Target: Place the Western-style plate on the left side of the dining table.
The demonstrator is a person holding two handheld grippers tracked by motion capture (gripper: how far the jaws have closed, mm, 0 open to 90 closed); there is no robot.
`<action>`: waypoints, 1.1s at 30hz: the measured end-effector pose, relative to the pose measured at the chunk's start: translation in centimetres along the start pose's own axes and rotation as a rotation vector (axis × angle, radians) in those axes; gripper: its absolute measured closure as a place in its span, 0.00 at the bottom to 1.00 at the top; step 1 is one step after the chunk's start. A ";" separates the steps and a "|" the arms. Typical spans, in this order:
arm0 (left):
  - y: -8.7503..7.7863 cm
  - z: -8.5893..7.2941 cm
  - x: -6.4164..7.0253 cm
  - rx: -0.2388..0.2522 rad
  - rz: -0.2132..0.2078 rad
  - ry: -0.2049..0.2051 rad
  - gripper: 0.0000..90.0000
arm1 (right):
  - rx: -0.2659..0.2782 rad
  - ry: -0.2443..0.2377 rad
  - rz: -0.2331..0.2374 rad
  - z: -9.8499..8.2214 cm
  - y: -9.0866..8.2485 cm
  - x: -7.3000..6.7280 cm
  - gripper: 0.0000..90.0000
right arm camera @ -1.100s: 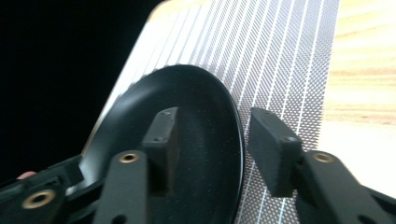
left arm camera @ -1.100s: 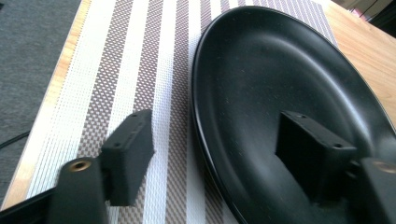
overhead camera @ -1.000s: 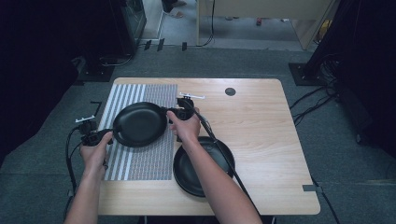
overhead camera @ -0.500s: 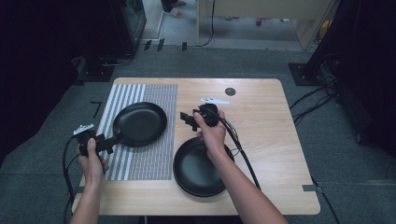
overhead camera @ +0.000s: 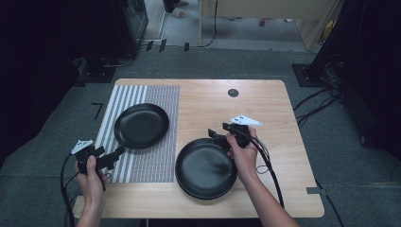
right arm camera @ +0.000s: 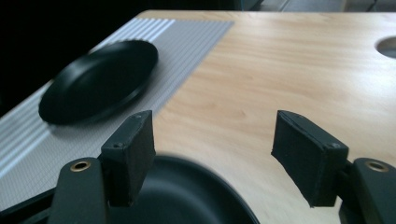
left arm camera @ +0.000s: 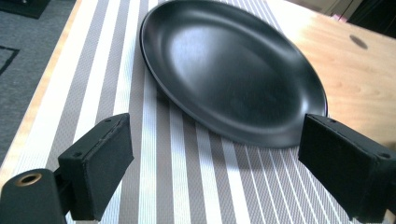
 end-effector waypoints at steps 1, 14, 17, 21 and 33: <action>-0.1 -0.3 0.0 -0.001 0.000 -0.002 0.11 | -0.004 -0.006 -0.005 -0.6 -0.6 0.2 0.32; -1.6 -3.2 1.1 0.010 0.050 0.036 0.11 | 0.023 0.030 -0.071 -5.8 -6.7 3.7 0.30; -1.6 -4.6 1.1 -0.011 0.060 0.072 0.11 | 0.042 0.069 -0.092 -7.1 -8.3 5.2 0.30; -1.7 -5.3 0.3 -0.024 0.091 0.106 0.11 | 0.045 0.103 -0.136 -8.7 -10.1 7.1 0.30; -2.1 -5.6 -3.8 -0.053 0.188 0.114 0.11 | 0.041 0.167 -0.290 -12.4 -16.0 12.0 0.29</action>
Point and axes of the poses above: each handheld gripper's, and its own axes: y roughly forward along the jaws, z roughly out of its top, x roughly to its right, the point moved 6 cm from there along y, roughly forward along the jaws, and after that the axes turned 5 degrees about z, right-handed, at the moved point
